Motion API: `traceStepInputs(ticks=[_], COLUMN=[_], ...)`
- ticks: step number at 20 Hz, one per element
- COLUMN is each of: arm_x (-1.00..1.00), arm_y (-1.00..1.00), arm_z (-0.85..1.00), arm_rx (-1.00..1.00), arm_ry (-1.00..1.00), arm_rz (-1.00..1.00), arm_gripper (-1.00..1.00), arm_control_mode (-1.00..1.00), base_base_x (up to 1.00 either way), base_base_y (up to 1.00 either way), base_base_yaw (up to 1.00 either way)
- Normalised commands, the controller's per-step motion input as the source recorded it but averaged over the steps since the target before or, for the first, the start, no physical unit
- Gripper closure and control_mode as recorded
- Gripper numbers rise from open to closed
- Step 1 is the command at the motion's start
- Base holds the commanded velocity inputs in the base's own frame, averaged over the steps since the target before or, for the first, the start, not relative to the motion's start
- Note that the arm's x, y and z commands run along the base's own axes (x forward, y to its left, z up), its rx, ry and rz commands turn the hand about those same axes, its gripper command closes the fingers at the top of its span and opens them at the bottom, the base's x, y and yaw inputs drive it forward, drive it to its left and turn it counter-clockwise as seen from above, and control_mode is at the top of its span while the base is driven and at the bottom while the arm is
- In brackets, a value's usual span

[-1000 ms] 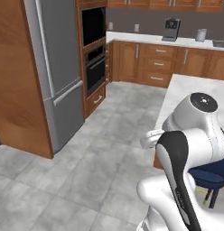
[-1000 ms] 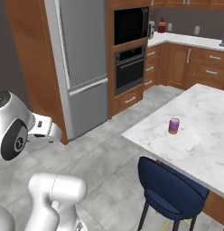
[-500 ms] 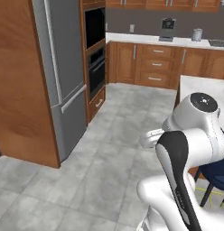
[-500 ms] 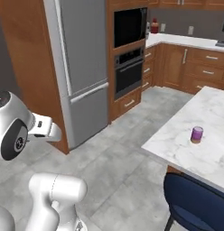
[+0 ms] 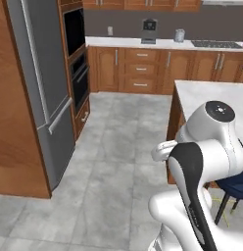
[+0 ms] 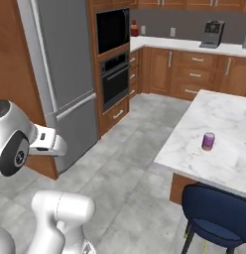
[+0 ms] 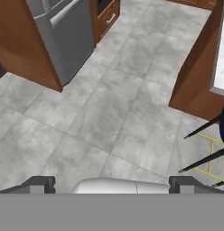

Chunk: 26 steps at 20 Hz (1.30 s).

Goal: Four empty soda cans are scattered around the kitchen. Gather all the cans and cluster them next to the stove for recycling.

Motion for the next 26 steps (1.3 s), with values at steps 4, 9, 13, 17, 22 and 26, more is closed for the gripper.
traceStepInputs(ticks=[4,9,13,17,22,26], arm_x=[0.0,0.0,0.0,0.0,0.0,0.0], arm_y=[0.0,0.0,0.0,0.0,0.0,0.0], arm_z=[0.0,0.0,0.0,0.0,0.0,0.0], arm_rx=[0.0,0.0,0.0,0.0,0.0,0.0], arm_ry=[0.0,0.0,0.0,0.0,0.0,0.0], arm_rz=[0.0,0.0,0.0,0.0,0.0,0.0], arm_gripper=[-1.0,-1.0,-1.0,-1.0,-1.0,-1.0], arm_control_mode=[1.0,1.0,1.0,1.0,1.0,1.0], base_base_x=[0.32,0.29,0.55,0.66,0.69,0.64], base_base_y=[0.22,0.23,0.38,0.49,0.52,0.5], base_base_yaw=[-0.38,-0.36,-0.29,-0.24,-0.2,-0.21])
